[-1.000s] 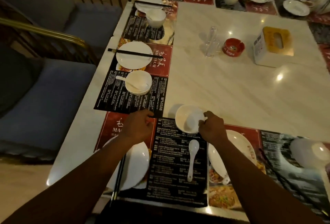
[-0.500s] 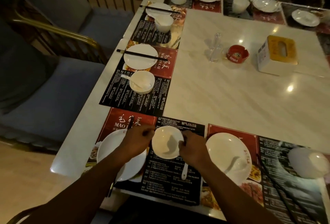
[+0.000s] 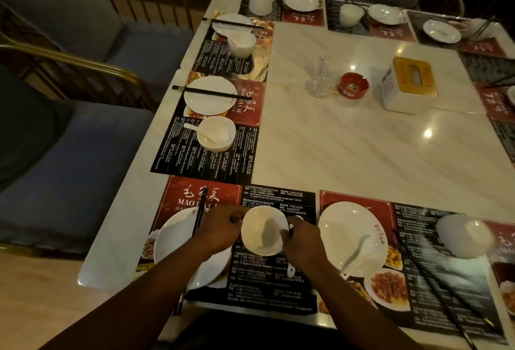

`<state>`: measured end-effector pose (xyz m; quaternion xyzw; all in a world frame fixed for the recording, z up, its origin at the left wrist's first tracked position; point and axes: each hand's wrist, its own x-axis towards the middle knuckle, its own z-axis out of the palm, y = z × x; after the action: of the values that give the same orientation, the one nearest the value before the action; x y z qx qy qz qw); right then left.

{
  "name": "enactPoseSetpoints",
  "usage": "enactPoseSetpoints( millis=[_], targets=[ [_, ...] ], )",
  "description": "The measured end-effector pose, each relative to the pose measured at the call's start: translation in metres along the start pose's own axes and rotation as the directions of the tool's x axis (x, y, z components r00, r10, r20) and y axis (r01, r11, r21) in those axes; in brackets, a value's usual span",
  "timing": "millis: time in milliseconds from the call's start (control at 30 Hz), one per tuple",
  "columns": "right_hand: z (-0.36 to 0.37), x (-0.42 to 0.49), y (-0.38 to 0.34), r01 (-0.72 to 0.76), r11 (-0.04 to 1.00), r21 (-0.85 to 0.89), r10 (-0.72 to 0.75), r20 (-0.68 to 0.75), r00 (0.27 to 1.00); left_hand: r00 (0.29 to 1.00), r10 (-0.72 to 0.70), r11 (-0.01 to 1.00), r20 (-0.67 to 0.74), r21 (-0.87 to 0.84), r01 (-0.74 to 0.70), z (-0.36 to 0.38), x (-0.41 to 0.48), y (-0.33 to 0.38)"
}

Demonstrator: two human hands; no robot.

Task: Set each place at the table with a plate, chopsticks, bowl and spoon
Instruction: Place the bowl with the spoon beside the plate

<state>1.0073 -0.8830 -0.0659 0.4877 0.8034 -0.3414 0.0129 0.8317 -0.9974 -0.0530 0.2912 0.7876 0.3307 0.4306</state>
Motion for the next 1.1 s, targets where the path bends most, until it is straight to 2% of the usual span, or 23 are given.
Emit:
enactPoseSetpoints(
  millis=[433,567,733,900,1100],
  targets=[
    [-0.001,0.002,-0.001,-0.09,0.996,-0.002,0.09,-0.056,0.994,0.991,0.068,0.998,0.116,-0.019,-0.067,-0.008,0.016,-0.003],
    [-0.009,-0.005,0.011,-0.17,0.978,-0.12,0.156,-0.116,0.981,0.993,0.051,0.999,0.11,-0.013,-0.05,-0.011,0.022,-0.01],
    [0.006,-0.025,0.028,-0.209,0.965,-0.16,0.213,0.003,0.977,0.996,0.057,0.998,0.074,-0.011,-0.056,-0.011,0.025,-0.011],
    [0.018,-0.033,0.03,-0.196,0.97,-0.141,0.196,-0.015,0.981,0.996,0.05,0.999,0.077,0.001,-0.05,-0.007,0.024,-0.008],
    [0.008,-0.03,0.035,-0.232,0.968,-0.092,0.24,0.087,0.967,0.995,0.088,0.992,0.052,0.081,-0.092,-0.004,0.019,-0.006]
  ],
)
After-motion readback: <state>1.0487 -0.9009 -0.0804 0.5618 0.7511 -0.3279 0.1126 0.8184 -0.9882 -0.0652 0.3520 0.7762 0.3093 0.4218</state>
